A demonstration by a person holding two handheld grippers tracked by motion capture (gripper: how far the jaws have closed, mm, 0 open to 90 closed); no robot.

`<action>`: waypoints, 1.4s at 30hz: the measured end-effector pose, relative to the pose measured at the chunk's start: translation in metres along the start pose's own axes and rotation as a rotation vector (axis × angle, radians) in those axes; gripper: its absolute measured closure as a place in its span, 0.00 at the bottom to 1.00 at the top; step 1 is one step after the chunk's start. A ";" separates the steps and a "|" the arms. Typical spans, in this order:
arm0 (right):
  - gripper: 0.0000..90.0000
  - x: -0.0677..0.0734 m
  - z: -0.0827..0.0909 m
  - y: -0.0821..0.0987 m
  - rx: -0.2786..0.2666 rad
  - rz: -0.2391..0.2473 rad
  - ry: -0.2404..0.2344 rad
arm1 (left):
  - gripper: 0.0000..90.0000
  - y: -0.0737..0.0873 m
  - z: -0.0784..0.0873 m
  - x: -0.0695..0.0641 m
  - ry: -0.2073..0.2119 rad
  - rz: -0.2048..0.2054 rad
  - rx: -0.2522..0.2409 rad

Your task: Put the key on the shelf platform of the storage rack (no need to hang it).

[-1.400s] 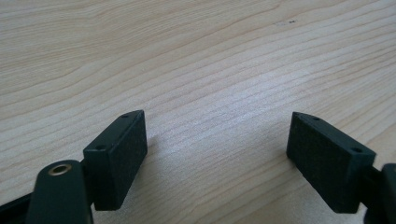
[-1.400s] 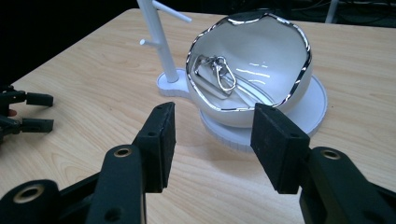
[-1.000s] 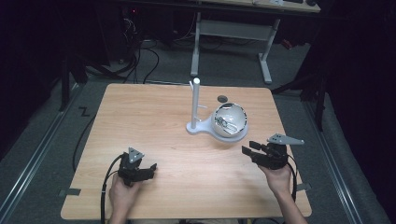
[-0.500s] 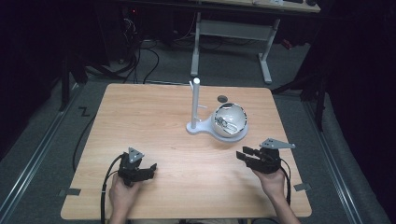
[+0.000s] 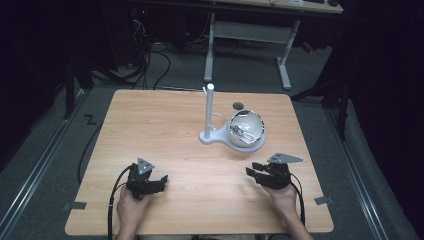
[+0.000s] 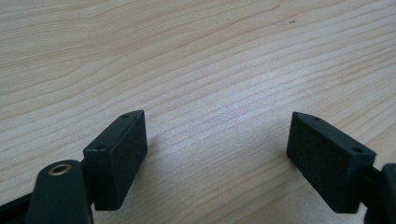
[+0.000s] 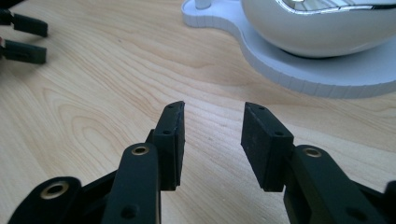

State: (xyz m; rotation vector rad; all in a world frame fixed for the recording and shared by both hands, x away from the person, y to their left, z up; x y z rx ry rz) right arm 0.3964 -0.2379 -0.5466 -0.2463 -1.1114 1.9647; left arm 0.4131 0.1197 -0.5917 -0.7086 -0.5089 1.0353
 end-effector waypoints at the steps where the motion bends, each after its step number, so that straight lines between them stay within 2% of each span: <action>1: 0.67 0.000 -0.002 0.002 0.006 -0.002 0.004 | 0.23 0.000 0.000 0.000 -0.001 0.000 0.000; 7: 0.66 -0.003 -0.011 0.010 0.026 -0.001 0.021 | 0.23 0.000 0.000 0.000 0.000 0.000 0.000; 10: 0.64 -0.005 -0.015 0.014 0.035 0.005 0.044 | 0.23 0.000 0.000 0.000 -0.001 0.000 -0.001; 13: 0.64 -0.007 -0.019 0.018 0.048 0.029 0.083 | 0.23 0.000 0.000 0.000 0.000 0.000 0.000; 17: 0.64 -0.007 -0.025 0.021 0.072 0.056 0.103 | 0.23 0.000 0.000 0.000 0.000 0.000 0.000; 22: 0.63 -0.008 -0.030 0.022 0.079 0.053 0.113 | 0.23 0.000 0.000 0.000 0.000 -0.001 0.000; 29: 0.59 -0.009 -0.031 0.024 0.094 0.105 0.150 | 0.23 0.000 0.000 0.000 -0.001 -0.001 0.000; 32: 0.56 -0.009 -0.031 0.024 0.095 0.101 0.148 | 0.23 0.000 0.000 0.000 -0.001 -0.001 0.000; 34: 0.51 -0.011 -0.031 0.024 0.096 0.091 0.167 | 0.23 0.000 0.000 0.000 -0.001 -0.001 0.000; 42: 0.49 -0.012 -0.031 0.024 0.094 0.080 0.184 | 0.23 0.000 0.000 0.000 -0.001 -0.001 0.000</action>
Point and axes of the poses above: each handheld gripper's, and its own axes: z roughly backward along the jaws, y roughly out of its underside, x roughly to its left, the point moved 8 cm from there along -z, roughly forward along the jaws, and after that the axes turned 6 degrees about -y, right-handed, at the moved point
